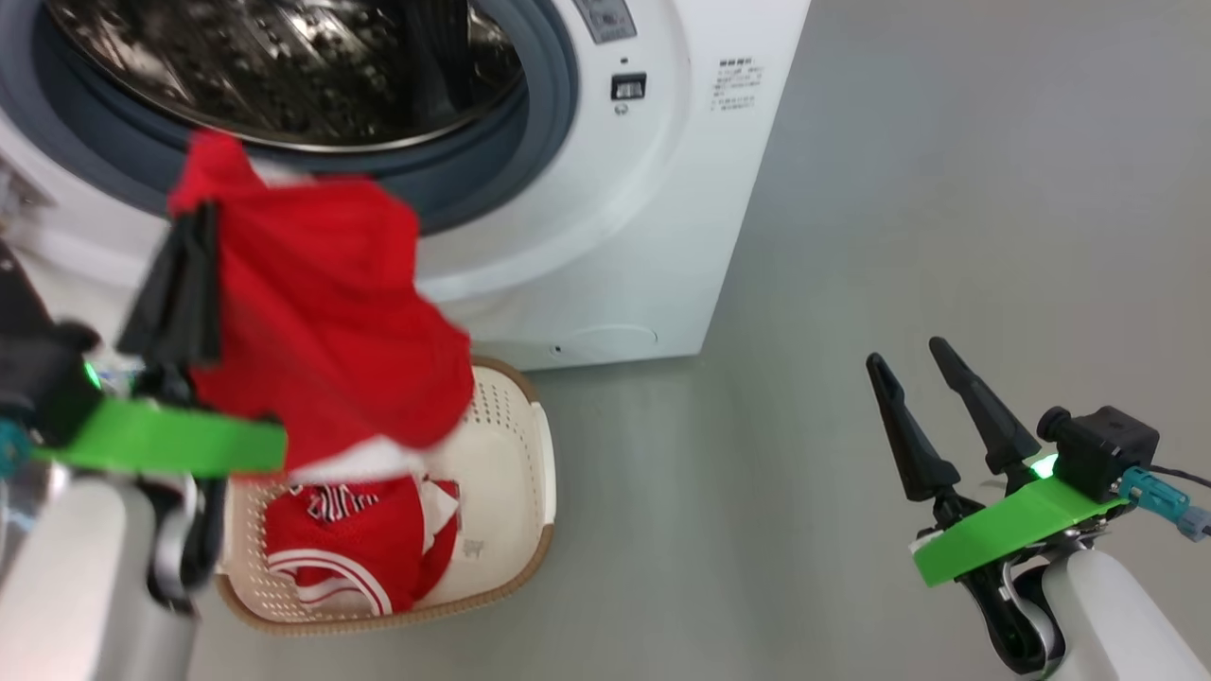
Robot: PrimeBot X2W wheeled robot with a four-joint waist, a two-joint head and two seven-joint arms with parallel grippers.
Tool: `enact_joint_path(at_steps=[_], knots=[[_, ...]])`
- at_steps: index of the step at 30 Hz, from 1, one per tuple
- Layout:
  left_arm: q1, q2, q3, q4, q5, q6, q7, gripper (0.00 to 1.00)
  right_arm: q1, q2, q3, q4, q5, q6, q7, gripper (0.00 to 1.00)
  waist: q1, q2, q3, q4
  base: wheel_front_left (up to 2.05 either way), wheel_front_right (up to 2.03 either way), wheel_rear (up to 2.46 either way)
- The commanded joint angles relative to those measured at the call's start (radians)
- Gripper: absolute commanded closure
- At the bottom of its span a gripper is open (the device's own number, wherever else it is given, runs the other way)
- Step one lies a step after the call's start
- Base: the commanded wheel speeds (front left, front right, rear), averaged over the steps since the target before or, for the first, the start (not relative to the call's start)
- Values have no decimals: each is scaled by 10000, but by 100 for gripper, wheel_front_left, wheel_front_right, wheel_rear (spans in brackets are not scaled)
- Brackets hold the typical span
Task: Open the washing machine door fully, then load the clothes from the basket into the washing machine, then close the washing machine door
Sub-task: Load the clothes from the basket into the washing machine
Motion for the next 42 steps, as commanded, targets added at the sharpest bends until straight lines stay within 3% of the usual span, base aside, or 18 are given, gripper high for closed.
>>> enact_joint_path(at_steps=[1, 5, 17, 28, 36, 42], knots=[[-857, 374, 441, -70, 57, 55, 27, 100, -219, 13, 115, -288, -84, 16, -48, 0, 0, -1, 572, -217, 0, 0, 0], [-1736, 417, 515, 479, 22, -5, 58, 100, -340, 117, 39, -382, -156, 16, -48, 0, 0, -1, 1064, -371, 0, 0, 0], [-4890, 517, 643, 4355, -355, -543, -166, 100, -972, 658, -134, -867, -519, 16, -48, 0, 0, -1, 3028, -1183, 0, 0, 0], [-7687, 806, 145, 6843, -159, -818, -267, 100, -1350, 1189, -133, -1095, -703, 16, -48, 0, 0, -1, 4406, -1760, 0, 0, 0], [-9339, 849, -135, 7931, -20, -869, -345, 100, -1532, 1387, -77, -1176, -756, 16, -48, 0, 0, -1, 4869, -2066, 0, 0, 0], [-10202, 731, 19, 7470, 241, -855, -433, 100, -1596, 1438, -141, -1236, -794, 16, -48, 0, 0, -1, 5062, -2123, 0, 0, 0]])
